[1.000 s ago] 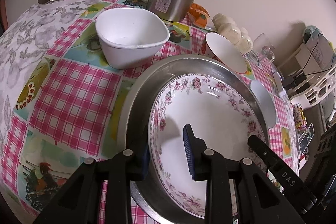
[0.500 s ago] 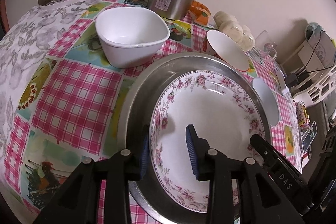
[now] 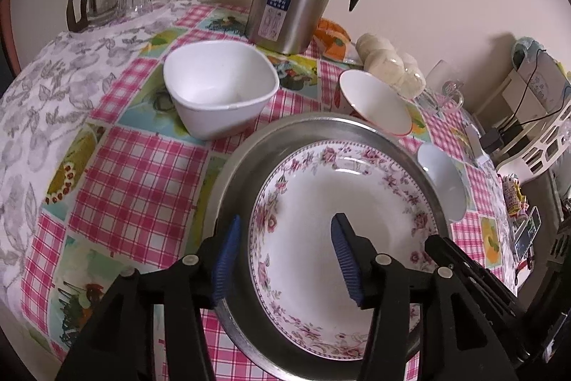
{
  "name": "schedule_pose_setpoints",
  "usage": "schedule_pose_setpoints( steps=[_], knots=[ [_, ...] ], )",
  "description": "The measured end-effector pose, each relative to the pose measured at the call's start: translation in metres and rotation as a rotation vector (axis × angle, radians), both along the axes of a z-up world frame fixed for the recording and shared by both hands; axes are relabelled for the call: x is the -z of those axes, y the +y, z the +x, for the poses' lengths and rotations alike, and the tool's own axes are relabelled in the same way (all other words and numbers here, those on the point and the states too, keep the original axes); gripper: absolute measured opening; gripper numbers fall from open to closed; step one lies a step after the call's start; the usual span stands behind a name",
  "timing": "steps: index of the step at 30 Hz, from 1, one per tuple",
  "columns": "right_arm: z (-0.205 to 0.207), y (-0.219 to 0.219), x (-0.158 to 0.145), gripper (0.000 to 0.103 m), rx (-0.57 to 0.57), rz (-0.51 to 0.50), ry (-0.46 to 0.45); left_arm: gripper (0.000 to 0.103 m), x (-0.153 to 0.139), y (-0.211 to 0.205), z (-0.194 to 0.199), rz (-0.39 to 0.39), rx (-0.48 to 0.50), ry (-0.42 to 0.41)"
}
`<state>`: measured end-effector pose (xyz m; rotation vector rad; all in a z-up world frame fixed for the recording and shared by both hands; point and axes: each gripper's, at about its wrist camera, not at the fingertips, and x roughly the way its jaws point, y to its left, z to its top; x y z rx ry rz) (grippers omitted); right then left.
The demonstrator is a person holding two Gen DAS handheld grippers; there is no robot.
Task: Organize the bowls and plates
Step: 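Lower the floral plate into the steel basin with both grippers, then open both grippers to release the floral plate, then move both grippers toward the white bowl with the red rim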
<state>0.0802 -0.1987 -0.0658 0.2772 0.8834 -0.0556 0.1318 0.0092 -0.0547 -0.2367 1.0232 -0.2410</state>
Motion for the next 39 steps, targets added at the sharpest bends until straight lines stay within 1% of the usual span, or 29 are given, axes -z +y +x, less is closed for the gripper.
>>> schedule_pose_setpoints(
  steps=[2,3,4,5,6,9,10,12,13,15,16,18,19,21,24,25,27,29,35,39],
  knots=[
    [-0.002,0.001,-0.004,0.028,-0.002,-0.017,-0.012,0.056,-0.004,-0.001,-0.001,0.017,-0.002,-0.017],
    [-0.003,0.002,-0.006,0.031,-0.003,-0.027,-0.017,0.058,-0.005,-0.002,-0.002,0.027,-0.003,-0.024],
    [-0.004,0.003,-0.007,0.034,-0.002,-0.035,-0.021,0.062,-0.006,-0.003,-0.002,0.038,-0.003,-0.027],
    [-0.005,0.004,-0.009,0.041,-0.001,-0.046,-0.025,0.066,-0.006,-0.004,-0.002,0.045,-0.003,-0.029],
    [-0.005,0.004,-0.010,0.049,-0.001,-0.052,-0.028,0.066,-0.007,-0.004,-0.002,0.054,-0.002,-0.032],
    [-0.005,0.004,-0.012,0.055,0.000,-0.068,-0.035,0.067,-0.006,-0.006,-0.001,0.084,-0.005,-0.032],
    [-0.005,0.004,-0.013,0.057,0.002,-0.073,-0.036,0.070,-0.005,-0.006,-0.001,0.090,-0.009,-0.032],
    [-0.006,0.003,-0.013,0.065,0.006,-0.081,-0.036,0.075,-0.004,-0.004,-0.001,0.099,-0.022,-0.029],
    [-0.006,0.002,-0.012,0.066,0.008,-0.083,-0.036,0.079,-0.004,-0.003,-0.001,0.103,-0.027,-0.030],
    [-0.006,0.000,-0.012,0.073,0.012,-0.082,-0.035,0.080,-0.005,-0.002,-0.001,0.121,-0.039,-0.039],
    [-0.006,0.000,-0.011,0.075,0.014,-0.082,-0.034,0.080,-0.005,-0.002,-0.001,0.134,-0.044,-0.043],
    [-0.006,-0.001,-0.011,0.077,0.016,-0.082,-0.033,0.087,-0.005,-0.002,-0.001,0.164,-0.052,-0.052],
    [-0.006,-0.001,-0.010,0.078,0.015,-0.084,-0.032,0.094,-0.004,-0.002,-0.001,0.182,-0.059,-0.059],
    [-0.006,-0.001,-0.010,0.084,0.016,-0.088,-0.032,0.094,-0.005,-0.001,-0.001,0.204,-0.068,-0.072],
    [-0.006,-0.003,-0.009,0.088,0.019,-0.089,-0.031,0.095,-0.004,0.000,-0.001,0.225,-0.079,-0.080],
    [-0.006,-0.004,-0.009,0.089,0.020,-0.088,-0.031,0.097,-0.004,0.000,-0.001,0.233,-0.081,-0.082],
    [-0.006,-0.005,-0.009,0.097,0.026,-0.087,-0.030,0.099,-0.003,0.001,-0.001,0.249,-0.087,-0.083],
    [-0.007,-0.007,-0.009,0.101,0.030,-0.085,-0.031,0.100,-0.002,0.001,-0.001,0.256,-0.085,-0.079],
    [-0.008,-0.010,-0.009,0.103,0.024,-0.093,-0.033,0.100,-0.001,-0.002,-0.001,0.290,-0.078,-0.086],
    [-0.009,-0.014,-0.010,0.103,0.036,-0.098,-0.038,0.100,-0.003,-0.003,-0.002,0.287,-0.082,-0.108]
  ],
)
